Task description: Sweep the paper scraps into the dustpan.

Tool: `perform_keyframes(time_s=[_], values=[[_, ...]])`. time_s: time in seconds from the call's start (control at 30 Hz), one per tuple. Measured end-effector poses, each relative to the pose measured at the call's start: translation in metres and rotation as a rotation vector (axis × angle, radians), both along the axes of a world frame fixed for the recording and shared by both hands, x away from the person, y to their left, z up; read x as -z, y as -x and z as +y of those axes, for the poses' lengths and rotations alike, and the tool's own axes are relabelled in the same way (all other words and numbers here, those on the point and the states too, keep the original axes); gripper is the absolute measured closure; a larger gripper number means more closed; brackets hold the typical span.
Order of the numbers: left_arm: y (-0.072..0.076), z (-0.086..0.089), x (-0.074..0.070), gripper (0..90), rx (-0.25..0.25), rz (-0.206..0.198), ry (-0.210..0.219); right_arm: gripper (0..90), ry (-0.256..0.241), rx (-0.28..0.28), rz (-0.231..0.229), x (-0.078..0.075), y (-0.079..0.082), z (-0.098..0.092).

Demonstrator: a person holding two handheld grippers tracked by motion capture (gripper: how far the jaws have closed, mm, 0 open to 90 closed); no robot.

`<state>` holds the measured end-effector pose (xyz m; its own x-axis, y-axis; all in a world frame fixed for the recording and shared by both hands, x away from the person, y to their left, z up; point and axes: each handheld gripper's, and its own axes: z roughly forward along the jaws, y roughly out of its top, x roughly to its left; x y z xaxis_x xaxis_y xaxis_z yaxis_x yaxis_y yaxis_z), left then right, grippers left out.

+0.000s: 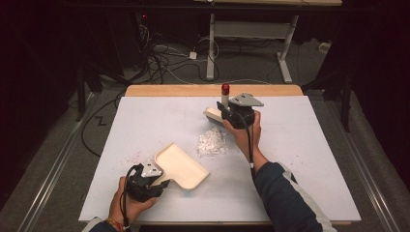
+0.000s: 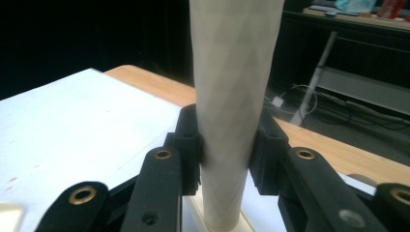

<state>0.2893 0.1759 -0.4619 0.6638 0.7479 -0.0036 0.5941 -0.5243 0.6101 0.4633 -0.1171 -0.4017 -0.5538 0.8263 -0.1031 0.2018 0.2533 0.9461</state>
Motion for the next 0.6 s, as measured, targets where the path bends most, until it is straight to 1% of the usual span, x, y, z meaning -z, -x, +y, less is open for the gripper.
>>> perform_keyframes(time_s=[0.03, 0.07, 0.1, 0.13, 0.17, 0.2, 0.23, 0.33, 0.4, 0.53, 0.57, 0.6], values=[[-0.001, -0.001, 0.0, 63.3, 0.002, 0.001, -0.002, 69.8, -0.012, -0.02, 0.009, 0.001, 0.005, 0.003], [-0.005, -0.004, 0.0, 63.3, 0.005, 0.004, -0.005, 69.6, -0.011, -0.022, 0.008, 0.002, 0.007, 0.004], [-0.006, -0.006, 0.0, 63.3, 0.011, 0.008, -0.014, 69.4, -0.005, -0.027, 0.006, 0.003, 0.009, 0.005], [-0.006, -0.006, 0.0, 63.3, 0.011, 0.008, -0.014, 69.3, -0.007, -0.025, 0.012, 0.003, 0.011, 0.006], [-0.009, -0.009, 0.0, 63.3, 0.008, 0.007, -0.008, 69.2, -0.005, -0.03, 0.011, 0.003, 0.012, 0.006], [-0.009, -0.009, 0.0, 63.3, 0.008, 0.007, -0.008, 69.2, -0.005, -0.03, 0.011, 0.003, 0.012, 0.006], [-0.012, -0.012, 0.001, 63.3, 0.012, 0.011, -0.018, 68.9, -0.008, -0.036, 0.018, 0.004, 0.013, 0.007], [-0.014, -0.015, 0.002, 63.3, 0.01, 0.013, -0.013, 68.6, -0.014, -0.042, 0.023, 0.004, 0.015, 0.008], [-0.017, -0.018, 0.002, 63.3, 0.017, 0.018, -0.024, 68.5, -0.02, -0.049, 0.026, 0.004, 0.016, 0.008], [-0.018, -0.021, 0.002, 63.3, 0.015, 0.016, -0.029, 68.0, -0.017, -0.055, 0.025, 0.005, 0.02, 0.009], [-0.019, -0.021, 0.002, 63.2, 0.016, 0.017, -0.031, 67.2, -0.03, -0.06, 0.034, 0.006, 0.023, 0.01], [-0.018, -0.022, 0.002, 63.3, 0.013, 0.016, -0.032, 67.1, -0.03, -0.064, 0.037, 0.006, 0.024, 0.01]])
